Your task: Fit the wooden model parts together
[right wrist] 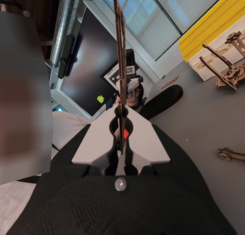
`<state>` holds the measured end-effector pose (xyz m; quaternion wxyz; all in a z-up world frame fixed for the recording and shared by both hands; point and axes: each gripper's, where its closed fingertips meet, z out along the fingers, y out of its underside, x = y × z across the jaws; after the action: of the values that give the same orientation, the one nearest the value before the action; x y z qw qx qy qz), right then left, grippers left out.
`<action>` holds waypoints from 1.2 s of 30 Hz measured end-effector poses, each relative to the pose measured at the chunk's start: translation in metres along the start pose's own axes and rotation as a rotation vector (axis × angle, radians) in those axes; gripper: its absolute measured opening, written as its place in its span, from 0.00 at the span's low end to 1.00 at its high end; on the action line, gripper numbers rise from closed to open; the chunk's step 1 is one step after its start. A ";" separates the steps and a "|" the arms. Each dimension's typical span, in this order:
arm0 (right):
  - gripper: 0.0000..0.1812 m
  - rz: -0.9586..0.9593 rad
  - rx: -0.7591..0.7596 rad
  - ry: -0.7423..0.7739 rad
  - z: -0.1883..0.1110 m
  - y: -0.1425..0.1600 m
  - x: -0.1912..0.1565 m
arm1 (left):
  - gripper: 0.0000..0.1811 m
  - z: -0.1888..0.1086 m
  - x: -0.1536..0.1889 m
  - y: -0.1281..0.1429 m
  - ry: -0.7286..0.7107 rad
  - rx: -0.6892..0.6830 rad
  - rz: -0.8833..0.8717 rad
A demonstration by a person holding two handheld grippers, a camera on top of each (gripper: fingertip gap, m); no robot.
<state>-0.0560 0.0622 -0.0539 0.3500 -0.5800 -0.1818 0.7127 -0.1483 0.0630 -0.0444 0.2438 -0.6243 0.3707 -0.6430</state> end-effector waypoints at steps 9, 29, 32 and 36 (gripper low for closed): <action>0.00 -0.030 0.012 0.022 -0.001 -0.002 0.002 | 0.00 -0.001 -0.010 0.000 -0.044 0.015 0.004; 0.08 -0.066 0.066 0.089 -0.008 -0.012 0.011 | 0.00 -0.020 -0.020 -0.026 -0.063 0.223 -0.076; 0.09 -0.074 0.047 0.093 -0.006 -0.009 0.012 | 0.00 -0.025 -0.020 -0.032 -0.059 0.273 -0.089; 0.11 -0.100 -0.024 0.095 0.001 0.003 0.011 | 0.00 -0.031 -0.019 -0.041 -0.075 0.330 -0.079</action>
<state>-0.0589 0.0683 -0.0632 0.3864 -0.6075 -0.2022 0.6639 -0.1707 0.1082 -0.0227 0.3310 -0.6137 0.2260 -0.6803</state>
